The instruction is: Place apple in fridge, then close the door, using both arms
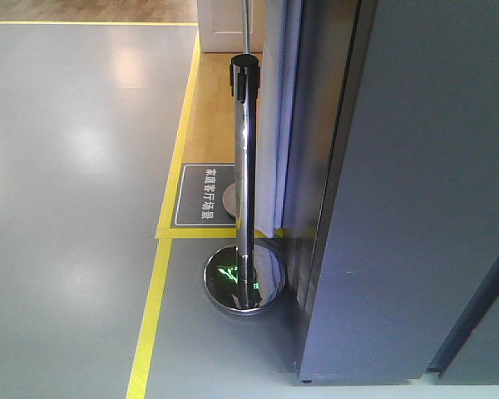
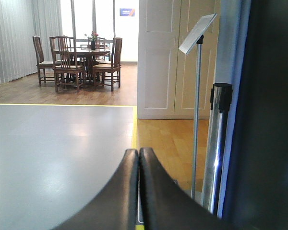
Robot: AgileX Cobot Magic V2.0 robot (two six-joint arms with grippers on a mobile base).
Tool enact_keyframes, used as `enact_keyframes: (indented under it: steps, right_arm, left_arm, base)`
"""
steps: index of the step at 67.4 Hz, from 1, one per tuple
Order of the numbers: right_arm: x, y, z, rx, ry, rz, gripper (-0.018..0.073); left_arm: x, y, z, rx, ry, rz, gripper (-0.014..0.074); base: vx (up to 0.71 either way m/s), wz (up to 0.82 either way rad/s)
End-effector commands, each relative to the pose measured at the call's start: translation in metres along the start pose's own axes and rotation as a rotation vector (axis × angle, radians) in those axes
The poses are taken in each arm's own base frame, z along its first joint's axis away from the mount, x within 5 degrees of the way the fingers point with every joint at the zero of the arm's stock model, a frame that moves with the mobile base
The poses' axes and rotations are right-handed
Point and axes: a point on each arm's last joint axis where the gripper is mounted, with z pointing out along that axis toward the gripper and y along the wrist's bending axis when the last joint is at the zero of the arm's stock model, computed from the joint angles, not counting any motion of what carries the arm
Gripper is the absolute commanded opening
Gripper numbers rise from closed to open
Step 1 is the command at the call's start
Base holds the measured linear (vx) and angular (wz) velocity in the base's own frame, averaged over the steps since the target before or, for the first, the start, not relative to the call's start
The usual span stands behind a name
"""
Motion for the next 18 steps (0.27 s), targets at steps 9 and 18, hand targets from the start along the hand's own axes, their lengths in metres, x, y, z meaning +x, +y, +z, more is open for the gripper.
enact_keyframes:
  steps: [9, 18]
  right_arm:
    - [-0.0073, 0.0003, -0.0009, -0.004, -0.085, -0.012, -0.0002]
    - [-0.0073, 0.0003, -0.0009, -0.004, -0.085, -0.012, -0.0002]
  left_arm:
    - [0.0014, 0.0002, -0.0006, 0.004, -0.064, 0.0, -0.0006]
    - [0.0014, 0.0002, -0.0006, 0.004, -0.064, 0.0, -0.0006]
  base:
    - [0.0, 0.0]
    - [0.0, 0.0]
